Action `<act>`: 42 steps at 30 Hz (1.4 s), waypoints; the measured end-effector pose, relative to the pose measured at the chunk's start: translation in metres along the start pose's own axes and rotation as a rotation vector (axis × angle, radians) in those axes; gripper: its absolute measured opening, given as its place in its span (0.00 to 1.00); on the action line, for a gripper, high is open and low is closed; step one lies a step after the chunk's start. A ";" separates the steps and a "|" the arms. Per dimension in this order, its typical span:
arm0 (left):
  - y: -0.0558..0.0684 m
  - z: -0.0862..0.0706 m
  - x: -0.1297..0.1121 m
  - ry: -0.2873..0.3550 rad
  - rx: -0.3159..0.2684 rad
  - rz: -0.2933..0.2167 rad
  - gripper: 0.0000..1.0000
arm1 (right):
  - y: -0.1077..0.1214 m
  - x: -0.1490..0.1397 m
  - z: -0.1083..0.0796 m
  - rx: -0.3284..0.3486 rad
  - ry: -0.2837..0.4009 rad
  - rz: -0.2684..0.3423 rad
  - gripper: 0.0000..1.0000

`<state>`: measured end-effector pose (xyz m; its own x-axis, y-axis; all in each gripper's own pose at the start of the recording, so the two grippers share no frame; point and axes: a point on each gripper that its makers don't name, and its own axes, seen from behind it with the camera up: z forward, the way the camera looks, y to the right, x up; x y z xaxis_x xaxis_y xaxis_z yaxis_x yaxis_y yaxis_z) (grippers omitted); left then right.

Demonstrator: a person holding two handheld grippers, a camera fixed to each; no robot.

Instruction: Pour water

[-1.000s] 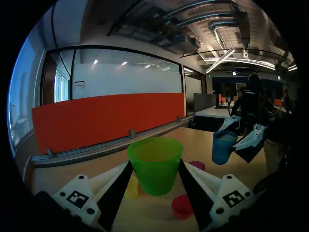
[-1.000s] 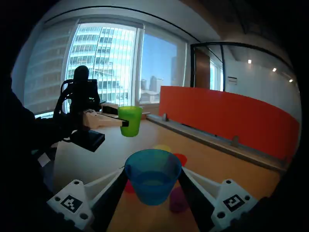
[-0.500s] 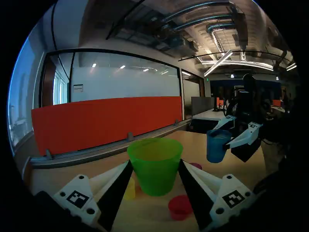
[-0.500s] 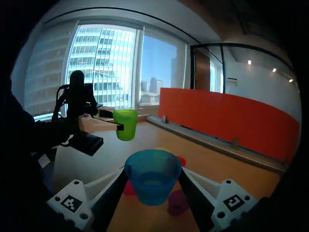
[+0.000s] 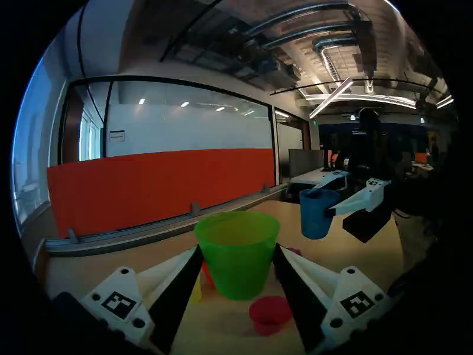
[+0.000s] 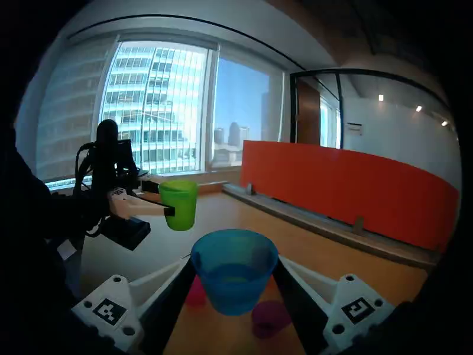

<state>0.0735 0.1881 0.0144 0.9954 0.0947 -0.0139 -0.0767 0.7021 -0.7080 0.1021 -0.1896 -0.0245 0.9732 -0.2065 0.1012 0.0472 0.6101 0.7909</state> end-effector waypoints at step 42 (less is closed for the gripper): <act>0.039 -0.008 -0.005 -0.004 -0.052 -0.008 0.83 | -0.001 0.084 0.015 0.030 0.072 -0.262 0.91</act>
<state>0.0665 0.2094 -0.0183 0.9957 0.0920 -0.0056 -0.0656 0.6648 -0.7441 0.1799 -0.2191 -0.0081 0.9421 -0.2987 -0.1521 0.2942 0.5195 0.8022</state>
